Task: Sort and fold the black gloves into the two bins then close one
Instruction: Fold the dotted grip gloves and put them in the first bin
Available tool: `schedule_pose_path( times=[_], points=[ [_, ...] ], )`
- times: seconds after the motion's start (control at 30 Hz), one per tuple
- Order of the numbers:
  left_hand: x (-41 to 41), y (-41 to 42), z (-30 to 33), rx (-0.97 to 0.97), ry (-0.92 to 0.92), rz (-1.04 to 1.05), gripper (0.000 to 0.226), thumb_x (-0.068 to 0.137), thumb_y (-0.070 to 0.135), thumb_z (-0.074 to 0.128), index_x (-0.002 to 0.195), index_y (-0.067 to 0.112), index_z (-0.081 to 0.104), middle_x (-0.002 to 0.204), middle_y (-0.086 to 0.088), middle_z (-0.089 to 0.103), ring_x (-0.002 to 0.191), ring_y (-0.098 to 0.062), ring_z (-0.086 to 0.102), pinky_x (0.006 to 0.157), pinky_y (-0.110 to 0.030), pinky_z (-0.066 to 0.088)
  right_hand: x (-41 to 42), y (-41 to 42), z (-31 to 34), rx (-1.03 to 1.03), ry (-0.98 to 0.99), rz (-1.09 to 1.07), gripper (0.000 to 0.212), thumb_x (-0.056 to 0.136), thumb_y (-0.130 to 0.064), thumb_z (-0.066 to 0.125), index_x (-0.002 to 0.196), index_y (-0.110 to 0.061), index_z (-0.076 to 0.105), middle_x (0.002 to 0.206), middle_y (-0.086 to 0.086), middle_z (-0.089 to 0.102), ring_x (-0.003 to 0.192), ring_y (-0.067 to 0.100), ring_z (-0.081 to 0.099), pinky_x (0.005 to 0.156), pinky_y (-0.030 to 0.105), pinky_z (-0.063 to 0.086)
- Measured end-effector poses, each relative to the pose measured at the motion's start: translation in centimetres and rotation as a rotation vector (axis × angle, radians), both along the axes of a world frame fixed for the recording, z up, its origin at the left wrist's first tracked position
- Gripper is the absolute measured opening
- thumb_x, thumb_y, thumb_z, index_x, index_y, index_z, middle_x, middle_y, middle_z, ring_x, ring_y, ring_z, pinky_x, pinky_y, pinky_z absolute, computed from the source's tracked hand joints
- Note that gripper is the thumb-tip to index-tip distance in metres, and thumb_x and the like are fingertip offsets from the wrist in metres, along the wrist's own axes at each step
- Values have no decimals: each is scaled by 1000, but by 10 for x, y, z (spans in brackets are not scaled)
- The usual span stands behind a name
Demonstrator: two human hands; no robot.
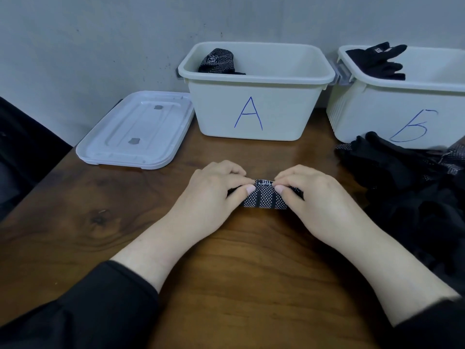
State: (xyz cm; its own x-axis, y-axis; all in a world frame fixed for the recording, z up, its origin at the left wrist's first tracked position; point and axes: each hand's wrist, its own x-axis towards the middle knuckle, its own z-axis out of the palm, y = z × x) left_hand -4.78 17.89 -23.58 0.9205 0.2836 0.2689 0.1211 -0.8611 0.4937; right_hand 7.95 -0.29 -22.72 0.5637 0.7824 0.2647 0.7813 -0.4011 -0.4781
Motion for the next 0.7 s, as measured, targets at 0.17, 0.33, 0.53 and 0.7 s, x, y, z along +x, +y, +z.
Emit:
schedule_pose_path(
  times=[0.17,0.33,0.53,0.7],
  points=[
    [-4,7,3,17,117,-58,42,94,51,61,134,38,63,140,17,54,132,-2,41,111,-30,21,-1,2,18,-121,134,-38,16,100,-33,59,102,-29,75,100,-14,69,93,4,61,83,25,48],
    [-4,8,1,28,109,-84,46,93,51,63,136,38,61,146,16,49,136,-1,36,112,-29,19,17,25,48,-417,277,63,35,92,-30,73,125,-31,62,113,-15,65,101,5,62,89,23,49],
    [-8,9,5,-28,73,-93,49,88,52,70,133,38,58,139,21,51,130,0,42,113,-35,28,23,61,68,-743,225,181,42,86,-24,75,126,-23,65,119,-6,69,105,16,65,97,34,52],
    [-9,12,8,-209,27,-37,62,83,51,76,139,35,53,142,20,50,131,3,44,114,-34,37,24,55,63,-589,356,136,21,80,-21,78,101,-23,74,91,-8,74,85,11,67,84,33,53]
  ],
)
